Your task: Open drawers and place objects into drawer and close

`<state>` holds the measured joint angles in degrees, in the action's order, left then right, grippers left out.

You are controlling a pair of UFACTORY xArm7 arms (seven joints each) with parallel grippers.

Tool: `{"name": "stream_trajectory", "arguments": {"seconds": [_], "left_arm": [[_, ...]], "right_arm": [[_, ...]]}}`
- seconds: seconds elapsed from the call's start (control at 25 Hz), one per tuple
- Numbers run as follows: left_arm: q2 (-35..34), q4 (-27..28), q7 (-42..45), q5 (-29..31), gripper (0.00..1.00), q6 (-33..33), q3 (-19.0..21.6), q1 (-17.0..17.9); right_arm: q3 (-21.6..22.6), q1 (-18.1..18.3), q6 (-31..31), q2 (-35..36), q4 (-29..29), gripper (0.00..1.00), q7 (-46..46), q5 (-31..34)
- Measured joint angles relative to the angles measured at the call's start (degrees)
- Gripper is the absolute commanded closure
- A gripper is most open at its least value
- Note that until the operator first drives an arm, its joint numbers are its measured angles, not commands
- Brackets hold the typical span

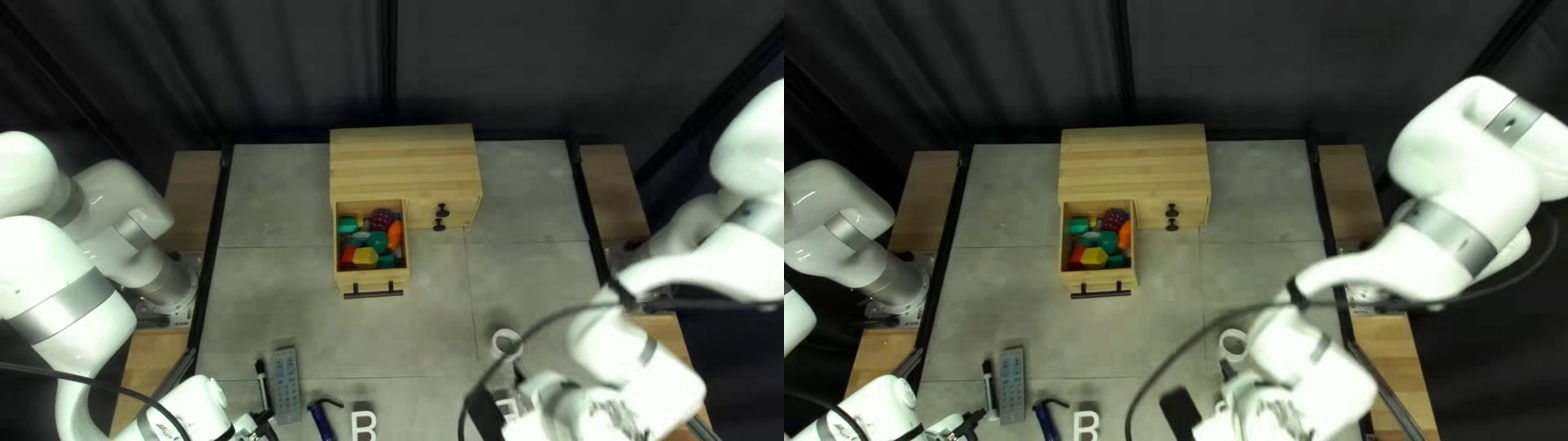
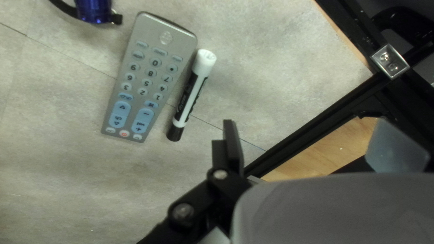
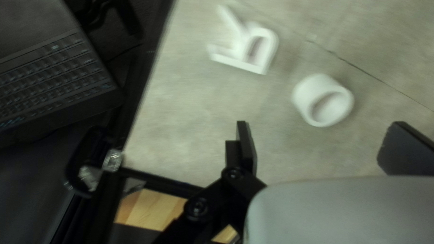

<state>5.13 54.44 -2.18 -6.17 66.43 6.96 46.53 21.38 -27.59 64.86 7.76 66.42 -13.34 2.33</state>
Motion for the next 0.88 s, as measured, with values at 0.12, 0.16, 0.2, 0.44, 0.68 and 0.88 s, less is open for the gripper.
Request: {"name": "stream_trajectory", "arguments": {"seconds": [0.12, 0.16, 0.2, 0.44, 0.68, 0.88], "left_arm": [[0.0, 0.0, 0.0, 0.0, 0.0, 0.0, 0.0, 0.0], [0.0, 0.0, 0.0, 0.0, 0.0, 0.0, 0.0, 0.0], [0.0, 0.0, 0.0, 0.0, 0.0, 0.0, 0.0, 0.0], [0.0, 0.0, 0.0, 0.0, 0.0, 0.0, 0.0, 0.0], [0.0, 0.0, 0.0, 0.0, 0.0, 0.0, 0.0, 0.0], [0.0, 0.0, 0.0, 0.0, 0.0, 0.0, 0.0, 0.0]], "right_arm": [[1.53, -1.21, -3.27, 0.0, -2.0, 0.0, 1.67, -0.68], [2.0, -1.6, -4.13, -0.16, -2.66, 0.0, 2.16, -0.76], [2.47, -2.0, -4.97, -0.43, -3.37, 0.0, 2.71, -0.81], [4.61, -3.43, -10.14, -5.66, -11.33, 0.0, 8.48, -2.52], [5.47, -4.08, -11.88, -12.17, -17.26, 0.0, 7.04, -2.07], [5.91, -4.26, -11.89, -13.41, -18.0, 0.0, 5.34, -1.15]]}}
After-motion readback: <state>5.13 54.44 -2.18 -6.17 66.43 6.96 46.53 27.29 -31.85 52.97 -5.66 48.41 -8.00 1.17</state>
